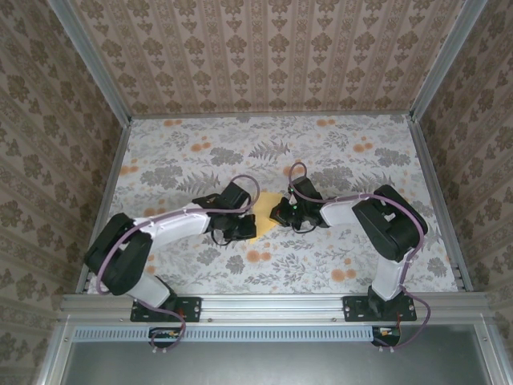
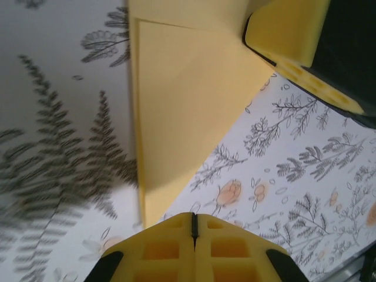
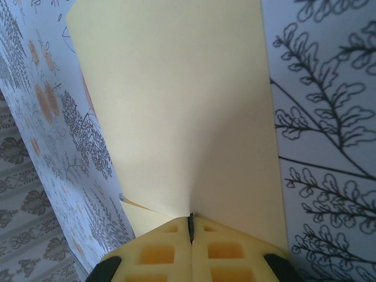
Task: Fold a paper plane with a square sheet of paper (pick it up from the middle)
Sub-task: Third fold the triangle at the center of the table.
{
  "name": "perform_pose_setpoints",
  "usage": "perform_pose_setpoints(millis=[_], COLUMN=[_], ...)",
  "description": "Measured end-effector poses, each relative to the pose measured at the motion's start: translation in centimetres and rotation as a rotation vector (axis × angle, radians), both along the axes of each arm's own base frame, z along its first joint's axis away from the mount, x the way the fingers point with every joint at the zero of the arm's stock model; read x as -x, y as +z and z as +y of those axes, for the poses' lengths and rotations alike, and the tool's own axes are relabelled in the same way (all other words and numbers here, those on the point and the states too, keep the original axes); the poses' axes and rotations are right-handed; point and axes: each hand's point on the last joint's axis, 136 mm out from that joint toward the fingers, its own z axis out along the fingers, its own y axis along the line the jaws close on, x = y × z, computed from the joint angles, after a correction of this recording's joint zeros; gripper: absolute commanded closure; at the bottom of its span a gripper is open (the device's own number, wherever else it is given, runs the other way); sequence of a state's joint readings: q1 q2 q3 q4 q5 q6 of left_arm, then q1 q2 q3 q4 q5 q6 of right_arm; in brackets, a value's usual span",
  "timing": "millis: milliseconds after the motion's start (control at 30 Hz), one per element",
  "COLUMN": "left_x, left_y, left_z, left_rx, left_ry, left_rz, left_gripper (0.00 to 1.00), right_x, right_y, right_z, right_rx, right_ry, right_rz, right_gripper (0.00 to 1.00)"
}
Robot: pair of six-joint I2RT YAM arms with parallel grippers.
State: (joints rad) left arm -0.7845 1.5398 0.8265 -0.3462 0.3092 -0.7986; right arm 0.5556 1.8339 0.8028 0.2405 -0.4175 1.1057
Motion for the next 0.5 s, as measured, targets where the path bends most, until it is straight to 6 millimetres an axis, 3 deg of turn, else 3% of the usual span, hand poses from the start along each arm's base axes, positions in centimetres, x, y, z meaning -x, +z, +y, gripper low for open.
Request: perform_pose_setpoints(millis=[233, 500], left_x=[-0.9, -1.0], left_y=[-2.3, -2.8], left_z=[-0.2, 0.0], left_rx=[-0.063, -0.079], left_ry=[0.036, 0.078], left_rz=[0.021, 0.037], left_gripper=[1.00, 1.00], right_x=[0.0, -0.1], right_y=[0.0, 0.2], right_z=[0.0, 0.1], right_rx=[-0.002, 0.005], right_ry=[-0.004, 0.023], right_rz=[0.004, -0.016], right_gripper=[0.98, 0.98])
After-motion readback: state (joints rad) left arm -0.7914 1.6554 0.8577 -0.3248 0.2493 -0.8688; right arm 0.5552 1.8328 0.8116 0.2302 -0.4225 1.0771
